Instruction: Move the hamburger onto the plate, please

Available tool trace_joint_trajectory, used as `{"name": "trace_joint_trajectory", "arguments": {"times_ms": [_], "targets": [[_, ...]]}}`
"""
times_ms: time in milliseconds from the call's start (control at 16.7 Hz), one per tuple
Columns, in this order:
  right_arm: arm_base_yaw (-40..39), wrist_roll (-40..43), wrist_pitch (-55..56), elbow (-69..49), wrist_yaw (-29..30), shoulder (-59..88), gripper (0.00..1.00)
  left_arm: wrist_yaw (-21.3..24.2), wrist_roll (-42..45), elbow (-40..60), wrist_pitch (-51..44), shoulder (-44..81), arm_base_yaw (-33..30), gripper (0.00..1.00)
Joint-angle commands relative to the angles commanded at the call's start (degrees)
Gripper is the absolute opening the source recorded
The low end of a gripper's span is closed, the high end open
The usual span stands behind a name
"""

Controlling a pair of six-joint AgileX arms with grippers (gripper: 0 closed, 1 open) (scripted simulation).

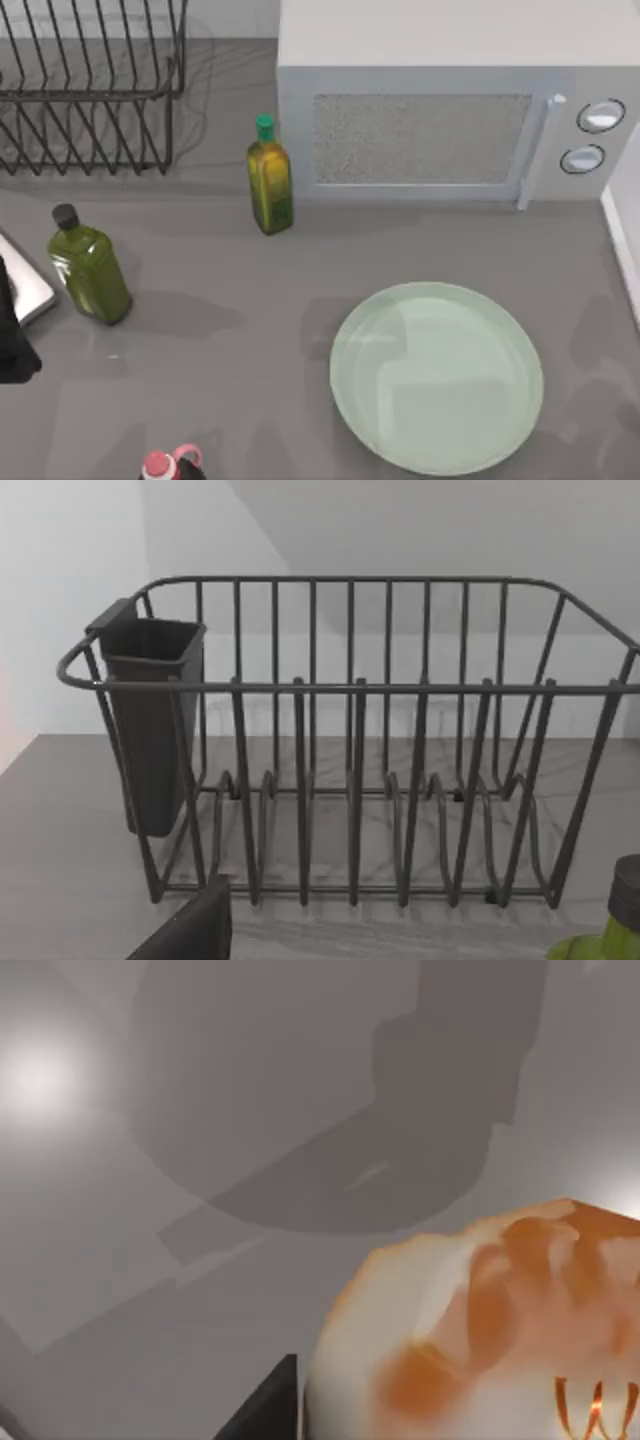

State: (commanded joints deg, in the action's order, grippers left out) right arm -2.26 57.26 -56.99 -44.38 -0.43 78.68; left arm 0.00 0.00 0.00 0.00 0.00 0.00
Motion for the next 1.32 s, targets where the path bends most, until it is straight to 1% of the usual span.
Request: {"name": "trace_joint_trajectory", "arguments": {"times_ms": [120, 240, 600, 780, 900, 1020, 1140, 1320], "targets": [[0.0, 0.1, -5.7, -3.5, 0.0, -2.2, 0.00, 0.0, 0.0, 0.0, 0.0, 0.0, 0.0, 1.00], [0.0, -0.1, -9.0, -5.9, 0.0, -4.1, 0.00, 0.0, 0.0, 0.0, 0.0, 0.0, 0.0, 1.00], [-0.1, -0.3, -9.7, -6.5, 0.0, -4.5, 0.00, 0.0, 0.0, 0.0, 0.0, 0.0, 0.0, 1.00], [-1.9, -3.8, -9.9, -8.3, 0.1, -2.5, 0.00, 0.0, 0.0, 0.0, 0.0, 0.0, 0.0, 1.00], [-4.4, -8.9, -10.0, -10.7, 0.1, 0.0, 0.00, 0.0, 0.0, 0.0, 0.0, 0.0, 0.0, 1.00], [-7.6, -16.1, -10.2, -13.7, 0.2, 3.3, 0.00, 0.0, 0.0, 0.0, 0.0, 0.0, 0.0, 1.00], [-11.3, -25.1, -10.2, -16.7, 0.3, 7.0, 0.00, 0.0, 0.0, 0.0, 0.0, 0.0, 0.0, 1.00], [-17.6, -41.9, -10.2, -21.5, 0.3, 13.1, 0.00, 0.0, 0.0, 0.0, 0.0, 0.0, 0.0, 1.00]]}}
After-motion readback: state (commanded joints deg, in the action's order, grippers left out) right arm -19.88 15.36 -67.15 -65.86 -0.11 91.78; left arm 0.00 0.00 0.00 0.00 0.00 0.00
